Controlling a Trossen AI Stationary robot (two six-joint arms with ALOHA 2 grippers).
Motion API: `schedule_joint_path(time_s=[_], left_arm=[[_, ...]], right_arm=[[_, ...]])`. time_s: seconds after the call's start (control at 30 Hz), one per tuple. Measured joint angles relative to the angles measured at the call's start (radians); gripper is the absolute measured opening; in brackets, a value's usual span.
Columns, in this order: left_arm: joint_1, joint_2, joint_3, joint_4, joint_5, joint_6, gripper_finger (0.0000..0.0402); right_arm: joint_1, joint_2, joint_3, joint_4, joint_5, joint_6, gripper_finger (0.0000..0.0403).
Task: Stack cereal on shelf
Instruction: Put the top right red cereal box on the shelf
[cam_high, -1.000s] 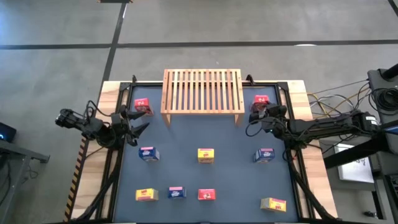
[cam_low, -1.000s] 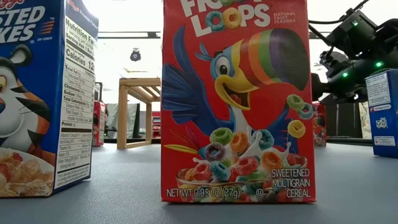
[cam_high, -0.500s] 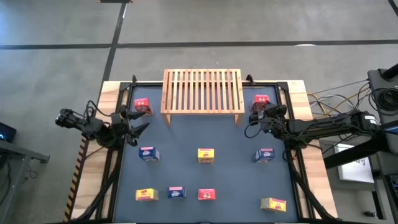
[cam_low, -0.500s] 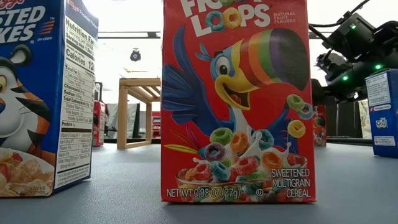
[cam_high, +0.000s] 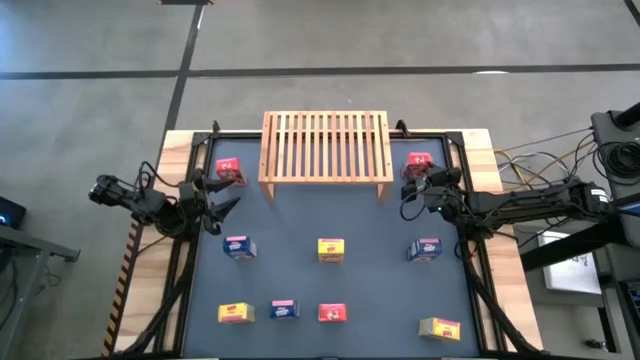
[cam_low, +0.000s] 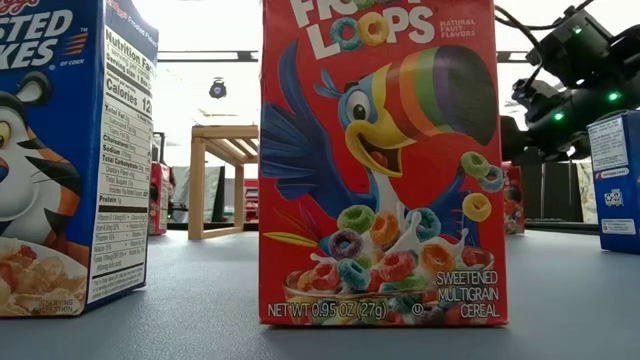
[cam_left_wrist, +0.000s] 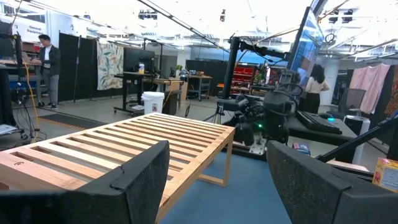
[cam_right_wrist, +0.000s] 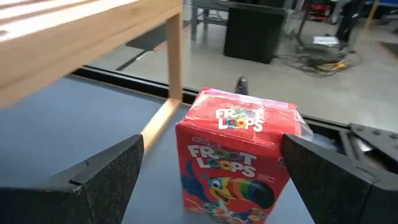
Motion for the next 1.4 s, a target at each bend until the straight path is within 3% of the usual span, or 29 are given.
schedule_joint_path(time_s=[0.23,0.67,0.9,1.13,1.4], left_arm=[[0.0,0.0,0.0,0.0,0.0,0.0,0.0254],[0.0,0.0,0.0,0.0,0.0,0.0,0.0254],[0.0,0.0,0.0,0.0,0.0,0.0,0.0254],[0.0,0.0,0.0,0.0,0.0,0.0,0.0254],[0.0,0.0,0.0,0.0,0.0,0.0,0.0254]], right_arm=[[0.0,-0.091,0.0,-0.009,-0.08,-0.031,0.0368],[0.0,-0.263,0.0,-0.145,-0.075,-0.04,0.0368],[0.0,-0.285,-0.022,-0.193,-0.071,-0.114,0.0368],[0.008,-0.285,-0.171,0.03,-0.072,-0.188,0.0368],[0.024,-0.287,-0.176,0.109,-0.052,-0.289,0.0368]])
